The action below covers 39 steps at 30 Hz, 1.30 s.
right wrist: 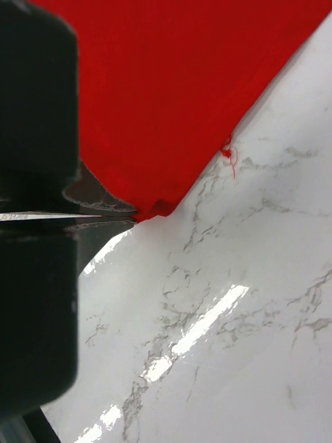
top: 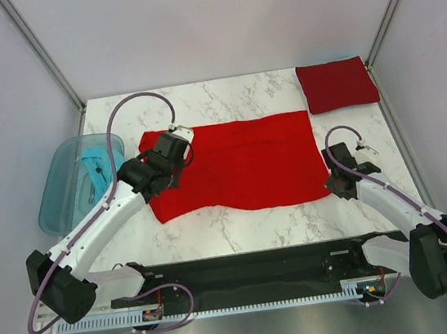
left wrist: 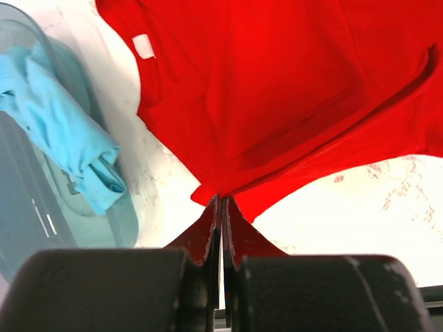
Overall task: Fold and stack the t-shirts
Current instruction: Fold the tshirt
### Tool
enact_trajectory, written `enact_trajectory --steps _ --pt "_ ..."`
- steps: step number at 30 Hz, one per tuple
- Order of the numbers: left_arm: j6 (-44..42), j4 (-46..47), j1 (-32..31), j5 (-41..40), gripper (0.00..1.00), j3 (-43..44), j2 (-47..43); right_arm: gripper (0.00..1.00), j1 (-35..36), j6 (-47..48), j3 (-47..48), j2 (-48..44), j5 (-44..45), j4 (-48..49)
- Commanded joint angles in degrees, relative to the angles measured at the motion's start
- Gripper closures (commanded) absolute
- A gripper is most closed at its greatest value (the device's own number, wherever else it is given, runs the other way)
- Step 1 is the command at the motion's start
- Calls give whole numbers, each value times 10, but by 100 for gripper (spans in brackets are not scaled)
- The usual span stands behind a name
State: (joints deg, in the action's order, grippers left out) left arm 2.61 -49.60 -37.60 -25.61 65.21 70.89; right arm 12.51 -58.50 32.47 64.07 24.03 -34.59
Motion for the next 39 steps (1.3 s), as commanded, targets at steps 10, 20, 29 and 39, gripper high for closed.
enact_trajectory --steps 10,20,29,39 --pt "-106 13 85 -16 98 131 57 100 -2 138 140 87 4 62" --pt "-138 68 177 27 98 186 144 100 -5 187 240 234 3 95" --pt "-143 80 209 35 98 219 231 100 -17 209 301 314 0 106" --pt "-154 96 225 26 98 243 290 100 -36 222 338 351 -2 109"
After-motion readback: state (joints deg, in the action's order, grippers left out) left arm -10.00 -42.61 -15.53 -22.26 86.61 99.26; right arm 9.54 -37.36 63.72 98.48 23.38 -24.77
